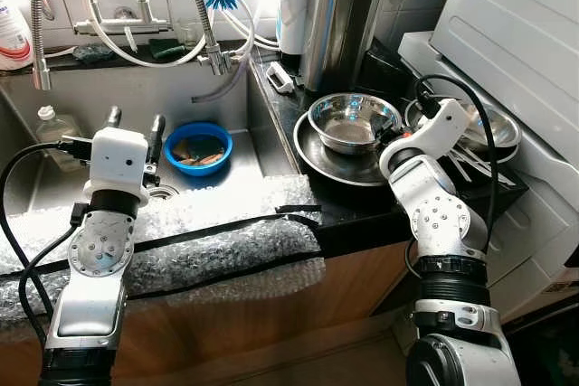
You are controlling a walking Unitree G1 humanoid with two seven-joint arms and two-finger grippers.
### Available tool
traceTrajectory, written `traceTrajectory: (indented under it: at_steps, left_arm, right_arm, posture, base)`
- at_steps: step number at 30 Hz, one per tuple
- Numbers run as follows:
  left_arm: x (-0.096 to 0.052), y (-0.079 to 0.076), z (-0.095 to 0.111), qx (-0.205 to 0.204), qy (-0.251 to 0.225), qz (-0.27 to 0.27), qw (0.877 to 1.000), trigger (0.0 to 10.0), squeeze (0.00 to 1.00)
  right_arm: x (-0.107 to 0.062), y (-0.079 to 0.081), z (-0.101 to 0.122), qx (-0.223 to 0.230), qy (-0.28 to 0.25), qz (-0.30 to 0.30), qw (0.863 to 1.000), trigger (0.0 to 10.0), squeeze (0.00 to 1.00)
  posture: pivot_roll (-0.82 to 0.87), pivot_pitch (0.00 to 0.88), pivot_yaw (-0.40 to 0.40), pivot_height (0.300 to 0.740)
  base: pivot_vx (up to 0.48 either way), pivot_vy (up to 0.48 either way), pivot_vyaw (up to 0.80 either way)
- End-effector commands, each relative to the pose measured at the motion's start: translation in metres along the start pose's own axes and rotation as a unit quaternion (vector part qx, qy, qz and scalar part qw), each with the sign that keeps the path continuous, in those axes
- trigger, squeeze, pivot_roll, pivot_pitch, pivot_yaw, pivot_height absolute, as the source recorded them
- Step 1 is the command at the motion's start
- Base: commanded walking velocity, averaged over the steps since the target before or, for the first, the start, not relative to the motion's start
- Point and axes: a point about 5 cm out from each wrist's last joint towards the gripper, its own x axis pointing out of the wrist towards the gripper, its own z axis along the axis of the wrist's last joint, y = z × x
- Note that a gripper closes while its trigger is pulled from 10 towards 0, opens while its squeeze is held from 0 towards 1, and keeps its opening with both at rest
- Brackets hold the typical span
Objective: Kitchen organization
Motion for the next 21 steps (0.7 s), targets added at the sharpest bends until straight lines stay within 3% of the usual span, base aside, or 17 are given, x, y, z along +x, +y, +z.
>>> traceTrajectory:
  at_steps: [1, 21]
  left_arm:
    - [0.0034, -0.0038, 0.0045, 0.003, -0.009, -0.013, 1.000, 10.0, 0.00]
    - [0.0080, -0.0050, 0.0138, 0.019, -0.027, -0.009, 0.999, 10.0, 0.00]
  right_arm:
    - [0.0018, -0.0007, -0.0016, 0.007, 0.008, -0.008, 1.000, 0.0, 0.00]
    - [0.0004, -0.0040, -0.0046, 0.016, -0.002, -0.013, 1.000, 0.0, 0.00]
  posture:
    - [-0.05, 0.000, -0.076, 0.727]
    - [-0.05, 0.000, -0.073, 0.727]
  base:
    - [0.000, 0.000, 0.00]
    - [0.000, 0.000, 0.00]
